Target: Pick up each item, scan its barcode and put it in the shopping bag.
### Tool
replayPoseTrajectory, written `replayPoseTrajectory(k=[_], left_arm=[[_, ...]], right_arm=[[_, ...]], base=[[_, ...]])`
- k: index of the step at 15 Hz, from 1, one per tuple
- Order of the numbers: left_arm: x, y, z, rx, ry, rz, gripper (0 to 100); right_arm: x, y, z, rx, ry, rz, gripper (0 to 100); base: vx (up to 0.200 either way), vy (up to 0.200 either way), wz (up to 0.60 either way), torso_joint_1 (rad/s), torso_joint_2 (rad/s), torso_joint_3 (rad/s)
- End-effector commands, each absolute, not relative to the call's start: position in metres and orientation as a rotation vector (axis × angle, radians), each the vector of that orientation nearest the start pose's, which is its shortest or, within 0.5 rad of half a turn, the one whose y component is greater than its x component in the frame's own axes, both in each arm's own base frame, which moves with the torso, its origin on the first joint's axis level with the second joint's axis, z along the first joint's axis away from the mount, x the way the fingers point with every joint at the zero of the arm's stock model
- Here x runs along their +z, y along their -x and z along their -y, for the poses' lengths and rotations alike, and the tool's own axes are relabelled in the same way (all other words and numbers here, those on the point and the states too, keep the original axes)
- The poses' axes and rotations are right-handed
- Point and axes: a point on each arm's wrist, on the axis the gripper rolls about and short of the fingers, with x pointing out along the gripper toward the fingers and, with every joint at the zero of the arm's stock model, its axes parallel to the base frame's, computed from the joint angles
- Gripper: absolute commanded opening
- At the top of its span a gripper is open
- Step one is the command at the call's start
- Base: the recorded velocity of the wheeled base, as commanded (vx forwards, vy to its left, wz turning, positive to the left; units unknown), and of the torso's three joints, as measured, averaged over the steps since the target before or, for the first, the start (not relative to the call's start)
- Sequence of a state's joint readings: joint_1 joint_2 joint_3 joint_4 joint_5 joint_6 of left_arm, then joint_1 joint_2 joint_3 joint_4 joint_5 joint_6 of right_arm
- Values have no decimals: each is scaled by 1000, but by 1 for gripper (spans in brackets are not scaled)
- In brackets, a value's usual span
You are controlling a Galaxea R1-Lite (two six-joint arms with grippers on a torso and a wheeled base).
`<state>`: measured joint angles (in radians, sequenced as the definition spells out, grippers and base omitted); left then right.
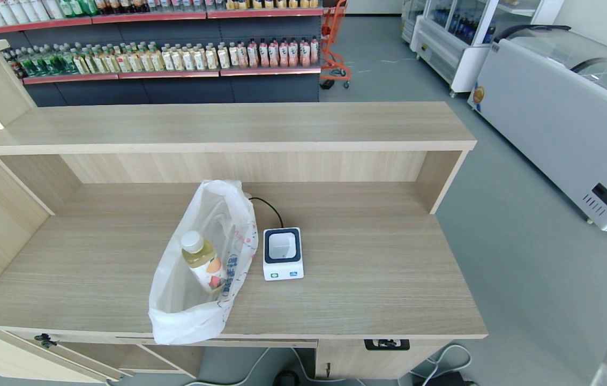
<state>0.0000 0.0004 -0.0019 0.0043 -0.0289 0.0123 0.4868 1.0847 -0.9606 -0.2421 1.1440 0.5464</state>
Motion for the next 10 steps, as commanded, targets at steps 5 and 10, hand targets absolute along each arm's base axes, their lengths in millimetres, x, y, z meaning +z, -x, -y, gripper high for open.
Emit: replayPoseTrajectory(k=[5,10], left_arm=[[76,23,1,-29,-12,-1,0],[76,23,1,-29,-12,-1,0]], right_arm=[[326,-107,-79,1610,-378,-329,0],[320,-107,-79,1603,-370,-331,0]], base=[[0,0,0,0,0,0],[0,0,0,0,0,0]])
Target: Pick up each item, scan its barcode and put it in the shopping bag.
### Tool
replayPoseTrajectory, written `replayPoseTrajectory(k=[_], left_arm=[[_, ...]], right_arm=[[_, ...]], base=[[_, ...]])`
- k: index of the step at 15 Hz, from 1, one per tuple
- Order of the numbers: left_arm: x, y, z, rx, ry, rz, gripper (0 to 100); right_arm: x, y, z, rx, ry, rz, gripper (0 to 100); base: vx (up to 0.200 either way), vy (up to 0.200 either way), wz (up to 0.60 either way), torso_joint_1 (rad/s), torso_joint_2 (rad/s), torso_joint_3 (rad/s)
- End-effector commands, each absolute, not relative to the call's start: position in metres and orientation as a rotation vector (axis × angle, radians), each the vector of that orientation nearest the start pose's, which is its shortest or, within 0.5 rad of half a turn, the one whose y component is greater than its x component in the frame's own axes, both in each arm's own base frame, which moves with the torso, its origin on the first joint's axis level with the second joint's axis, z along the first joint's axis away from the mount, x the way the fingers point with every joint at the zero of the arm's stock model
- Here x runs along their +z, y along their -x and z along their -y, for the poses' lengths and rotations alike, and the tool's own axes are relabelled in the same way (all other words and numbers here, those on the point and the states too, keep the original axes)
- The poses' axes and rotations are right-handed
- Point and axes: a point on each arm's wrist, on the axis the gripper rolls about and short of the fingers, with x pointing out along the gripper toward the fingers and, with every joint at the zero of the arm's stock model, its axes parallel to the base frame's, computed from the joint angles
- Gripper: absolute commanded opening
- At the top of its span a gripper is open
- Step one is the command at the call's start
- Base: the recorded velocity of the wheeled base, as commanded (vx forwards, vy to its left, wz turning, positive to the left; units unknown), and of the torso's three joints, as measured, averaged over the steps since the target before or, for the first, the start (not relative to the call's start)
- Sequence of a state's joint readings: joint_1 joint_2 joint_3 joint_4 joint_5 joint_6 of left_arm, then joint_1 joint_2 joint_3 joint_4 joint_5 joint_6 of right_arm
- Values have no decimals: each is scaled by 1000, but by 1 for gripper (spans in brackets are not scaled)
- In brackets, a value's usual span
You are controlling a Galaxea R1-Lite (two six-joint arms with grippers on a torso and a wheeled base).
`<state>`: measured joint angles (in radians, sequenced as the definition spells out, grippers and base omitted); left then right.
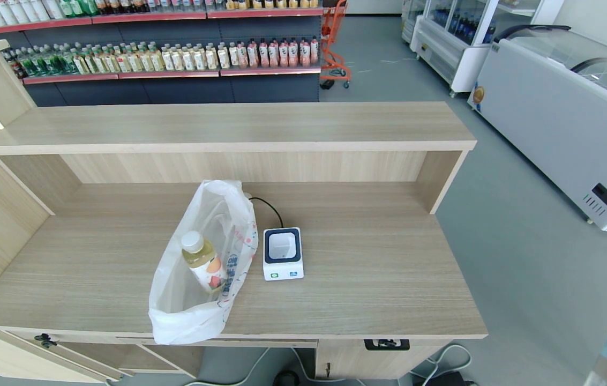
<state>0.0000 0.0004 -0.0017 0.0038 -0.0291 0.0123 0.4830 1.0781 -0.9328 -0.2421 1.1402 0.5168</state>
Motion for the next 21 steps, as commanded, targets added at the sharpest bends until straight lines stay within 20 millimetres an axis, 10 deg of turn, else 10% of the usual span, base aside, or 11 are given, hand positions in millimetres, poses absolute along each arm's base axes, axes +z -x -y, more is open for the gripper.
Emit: replayPoseTrajectory(k=[1,11,16,21], left_arm=[[75,23,1,-29,-12,-3,0],[75,23,1,-29,-12,-3,0],[75,23,1,-29,-12,-3,0],[75,23,1,-29,-12,-3,0]], right_arm=[[316,-109,-80,1599,-351,-322,0],[302,-122,-79,1494,-331,-310,0],[249,-203,-77,733,90,-212,0],[215,-236,-83,488,416,6,0]], base=[[0,0,0,0,0,0],[0,0,0,0,0,0],[0,0,0,0,0,0],[0,0,0,0,0,0]])
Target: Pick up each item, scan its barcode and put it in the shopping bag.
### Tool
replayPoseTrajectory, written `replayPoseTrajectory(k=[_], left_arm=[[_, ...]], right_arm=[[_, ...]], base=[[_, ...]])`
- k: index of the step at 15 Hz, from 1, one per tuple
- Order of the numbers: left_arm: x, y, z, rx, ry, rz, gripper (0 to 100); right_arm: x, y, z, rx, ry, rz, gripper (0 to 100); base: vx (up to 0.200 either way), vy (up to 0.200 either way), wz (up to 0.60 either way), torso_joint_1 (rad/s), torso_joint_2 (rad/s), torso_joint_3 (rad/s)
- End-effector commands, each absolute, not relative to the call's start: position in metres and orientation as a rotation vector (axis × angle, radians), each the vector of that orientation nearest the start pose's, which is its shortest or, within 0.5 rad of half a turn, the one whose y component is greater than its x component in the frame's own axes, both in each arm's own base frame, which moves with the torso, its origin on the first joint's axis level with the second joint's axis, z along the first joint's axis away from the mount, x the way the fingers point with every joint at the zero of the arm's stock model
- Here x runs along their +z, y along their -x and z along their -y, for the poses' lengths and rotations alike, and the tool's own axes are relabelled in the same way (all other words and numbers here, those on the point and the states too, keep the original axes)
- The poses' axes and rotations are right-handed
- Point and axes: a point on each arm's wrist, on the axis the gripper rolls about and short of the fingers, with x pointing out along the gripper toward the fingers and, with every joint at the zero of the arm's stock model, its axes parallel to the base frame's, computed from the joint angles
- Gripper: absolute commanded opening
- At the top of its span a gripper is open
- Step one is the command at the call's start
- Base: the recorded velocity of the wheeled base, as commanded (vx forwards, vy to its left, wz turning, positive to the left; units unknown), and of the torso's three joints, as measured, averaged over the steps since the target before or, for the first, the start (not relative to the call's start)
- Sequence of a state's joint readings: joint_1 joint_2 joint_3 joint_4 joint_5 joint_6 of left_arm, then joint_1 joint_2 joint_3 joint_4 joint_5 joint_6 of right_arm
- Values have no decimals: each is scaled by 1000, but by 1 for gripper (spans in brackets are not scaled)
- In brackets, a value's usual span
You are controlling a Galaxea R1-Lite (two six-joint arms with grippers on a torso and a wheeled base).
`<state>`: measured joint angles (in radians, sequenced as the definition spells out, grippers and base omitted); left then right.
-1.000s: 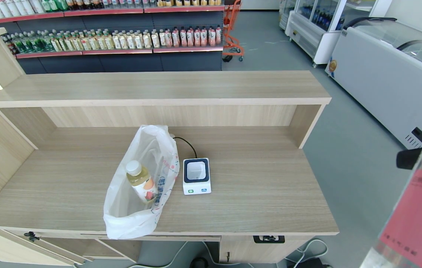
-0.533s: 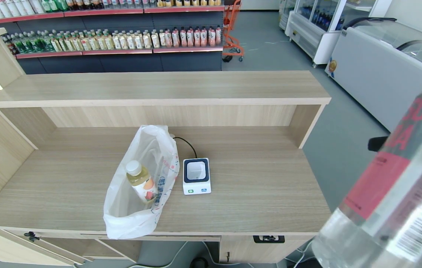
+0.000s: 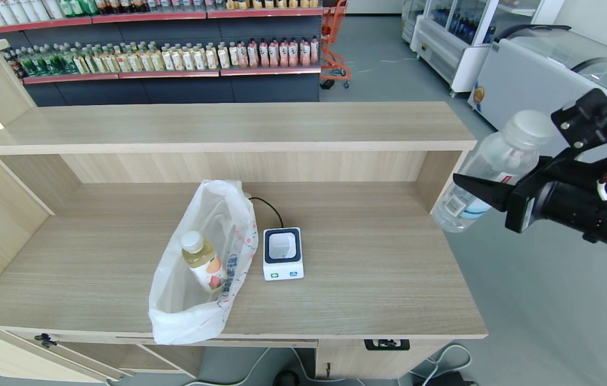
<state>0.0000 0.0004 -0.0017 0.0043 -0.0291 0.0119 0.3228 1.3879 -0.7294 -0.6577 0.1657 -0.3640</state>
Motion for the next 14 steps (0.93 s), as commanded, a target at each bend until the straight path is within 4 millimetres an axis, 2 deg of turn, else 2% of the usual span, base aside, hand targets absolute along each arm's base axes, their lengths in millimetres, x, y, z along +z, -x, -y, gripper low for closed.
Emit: replayPoseTrajectory(k=[1,3,5,14], left_arm=[[75,23,1,-29,-12,-3,0],[76,23,1,-29,-12,-1,0],[75,23,1,-29,-12,-3,0],[76,23,1,-29,-12,-1,0]], right_arm=[[212,-241,-85,483,465,45,0],[210,-251,-88,463,570,142,0],[209,-254,-89,458,590,169,0],[207,-251,-98,486,691,198,0]], base=[[0,0,0,0,0,0],[0,0,0,0,0,0],[0,0,0,0,0,0],[0,0,0,0,0,0]])
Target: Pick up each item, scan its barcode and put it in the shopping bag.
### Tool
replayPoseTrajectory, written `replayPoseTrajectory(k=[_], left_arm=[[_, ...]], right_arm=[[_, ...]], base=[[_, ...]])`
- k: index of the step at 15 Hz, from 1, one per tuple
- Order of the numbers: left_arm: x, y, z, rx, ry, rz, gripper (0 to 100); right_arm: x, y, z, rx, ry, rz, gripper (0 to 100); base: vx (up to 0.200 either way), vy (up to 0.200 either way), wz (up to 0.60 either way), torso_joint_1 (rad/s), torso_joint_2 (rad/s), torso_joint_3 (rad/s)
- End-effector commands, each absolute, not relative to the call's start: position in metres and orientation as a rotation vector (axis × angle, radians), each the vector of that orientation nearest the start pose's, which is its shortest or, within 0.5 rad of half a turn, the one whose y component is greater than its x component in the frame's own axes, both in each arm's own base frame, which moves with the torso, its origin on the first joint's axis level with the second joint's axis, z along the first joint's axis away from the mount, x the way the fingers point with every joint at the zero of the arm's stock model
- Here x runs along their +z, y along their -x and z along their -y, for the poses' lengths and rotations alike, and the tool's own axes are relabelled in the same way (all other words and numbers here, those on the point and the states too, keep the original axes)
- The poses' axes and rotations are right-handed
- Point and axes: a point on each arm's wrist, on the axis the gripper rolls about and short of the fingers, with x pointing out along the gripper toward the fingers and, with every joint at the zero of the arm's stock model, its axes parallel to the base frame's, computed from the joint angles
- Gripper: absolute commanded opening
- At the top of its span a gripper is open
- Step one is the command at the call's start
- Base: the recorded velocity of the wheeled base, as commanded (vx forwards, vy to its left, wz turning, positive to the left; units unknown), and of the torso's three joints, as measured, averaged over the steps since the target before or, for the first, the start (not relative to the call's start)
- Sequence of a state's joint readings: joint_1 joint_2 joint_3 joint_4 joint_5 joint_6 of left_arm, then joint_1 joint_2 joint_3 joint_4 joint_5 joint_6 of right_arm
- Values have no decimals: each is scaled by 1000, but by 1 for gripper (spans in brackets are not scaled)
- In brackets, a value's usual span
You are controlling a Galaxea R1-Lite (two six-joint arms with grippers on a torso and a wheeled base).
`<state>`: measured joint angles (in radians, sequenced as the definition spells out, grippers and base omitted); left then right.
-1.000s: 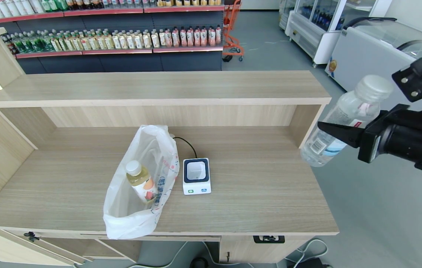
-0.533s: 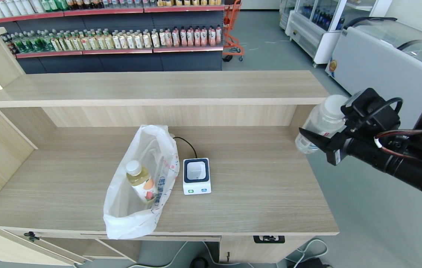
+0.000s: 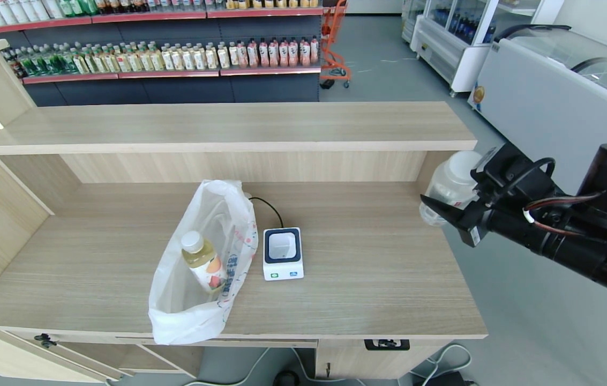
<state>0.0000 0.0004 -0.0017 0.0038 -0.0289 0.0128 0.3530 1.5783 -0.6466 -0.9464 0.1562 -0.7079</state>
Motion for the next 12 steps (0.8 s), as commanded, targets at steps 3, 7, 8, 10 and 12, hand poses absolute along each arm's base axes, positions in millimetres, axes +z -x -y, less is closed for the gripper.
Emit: replayPoseTrajectory(k=[3,7,8,10,12], left_arm=[[75,23,1,-29,-14,-3,0],[75,23,1,-29,-14,-3,0],[75,23,1,-29,-14,-3,0],[75,23,1,-29,-14,-3,0],[75,23,1,-29,-14,-3,0]], right_arm=[[204,-253,-100,496,693,194,0],[197,-269,-112,518,679,287,0],[196,-271,-113,525,678,293,0],[189,-295,-121,597,674,365,0],[182,-315,-129,605,672,400,0]], base=[[0,200,0,-2,2,2],[0,200,0,2,5,5],[0,200,0,2,-2,2],[0,200,0,-7,5,7],[0,200,0,5,2,0]])
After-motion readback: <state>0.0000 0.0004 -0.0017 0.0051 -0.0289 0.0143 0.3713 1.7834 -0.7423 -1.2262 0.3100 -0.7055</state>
